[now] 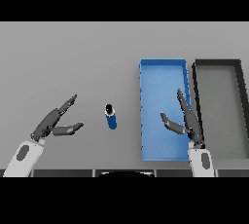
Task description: Pick up the blue pipe and place it into the blue bin.
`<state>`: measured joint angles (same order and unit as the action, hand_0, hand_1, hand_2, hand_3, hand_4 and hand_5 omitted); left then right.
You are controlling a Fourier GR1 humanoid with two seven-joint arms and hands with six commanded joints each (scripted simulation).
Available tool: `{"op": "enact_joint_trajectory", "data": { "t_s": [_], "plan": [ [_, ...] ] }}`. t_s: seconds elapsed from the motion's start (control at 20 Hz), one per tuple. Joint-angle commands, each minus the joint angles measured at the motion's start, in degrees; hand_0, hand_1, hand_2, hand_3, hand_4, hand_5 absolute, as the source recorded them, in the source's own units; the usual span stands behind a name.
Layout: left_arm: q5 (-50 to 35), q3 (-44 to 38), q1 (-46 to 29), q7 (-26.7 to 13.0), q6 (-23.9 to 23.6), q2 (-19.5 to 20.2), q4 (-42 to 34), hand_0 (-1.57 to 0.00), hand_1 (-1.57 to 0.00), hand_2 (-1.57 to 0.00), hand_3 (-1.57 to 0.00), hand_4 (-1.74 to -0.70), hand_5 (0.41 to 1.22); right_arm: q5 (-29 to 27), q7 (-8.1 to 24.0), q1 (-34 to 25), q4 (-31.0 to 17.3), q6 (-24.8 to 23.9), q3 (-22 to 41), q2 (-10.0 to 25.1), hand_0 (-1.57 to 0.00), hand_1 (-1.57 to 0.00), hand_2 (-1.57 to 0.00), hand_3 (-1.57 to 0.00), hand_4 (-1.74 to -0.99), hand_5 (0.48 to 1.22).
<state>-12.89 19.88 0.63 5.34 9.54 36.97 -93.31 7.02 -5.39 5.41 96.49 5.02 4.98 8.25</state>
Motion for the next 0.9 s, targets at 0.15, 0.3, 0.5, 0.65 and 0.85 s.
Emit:
{"op": "enact_joint_trajectory", "data": {
  "t_s": [0.15, 0.3, 0.5, 0.65, 0.85],
  "plan": [
    [0.69, 3.76, 0.99, -3.71, 2.28, -1.32, -1.47, 0.0, 0.0, 0.0, 0.0, -1.09, 0.48, -0.1, -0.95, -0.06, 0.13, -0.23, -0.14, -0.24, 0.0, 0.0, 0.0, 0.0, -1.244, 0.607],
    [3.61, 7.34, 0.53, -2.71, 2.61, -3.85, -2.08, 0.0, 0.0, 0.0, 0.0, -1.1, 0.454, -0.3, -0.8, 0.17, 0.63, -0.1, -0.02, -0.35, 0.0, 0.0, 0.0, 0.0, -1.257, 0.617],
    [4.41, 9.25, 2.84, -3.16, 3.09, -7.27, -0.34, 0.0, 0.0, 0.0, 0.0, -1.12, 0.446, -0.51, -0.76, 0.74, 1.05, 0.03, 0.04, -0.57, 0.0, 0.0, 0.0, 0.0, -1.27, 0.617],
    [6.02, 10.93, 5.46, -4.94, 2.77, -11.0, 2.97, 0.0, 0.0, 0.0, 0.0, -1.12, 0.446, -0.65, -0.4, 1.41, 1.56, -0.1, -0.11, -0.64, 0.0, 0.0, 0.0, 0.0, -1.275, 0.615],
    [6.03, 11.9, 8.53, -5.21, 3.45, -16.06, 8.37, 0.0, 0.0, 0.0, 0.0, -1.12, 0.448, -1.43, -0.16, 1.78, 1.92, 0.14, -0.64, -0.42, 0.0, 0.0, 0.0, 0.0, -1.274, 0.605]
  ]
}}
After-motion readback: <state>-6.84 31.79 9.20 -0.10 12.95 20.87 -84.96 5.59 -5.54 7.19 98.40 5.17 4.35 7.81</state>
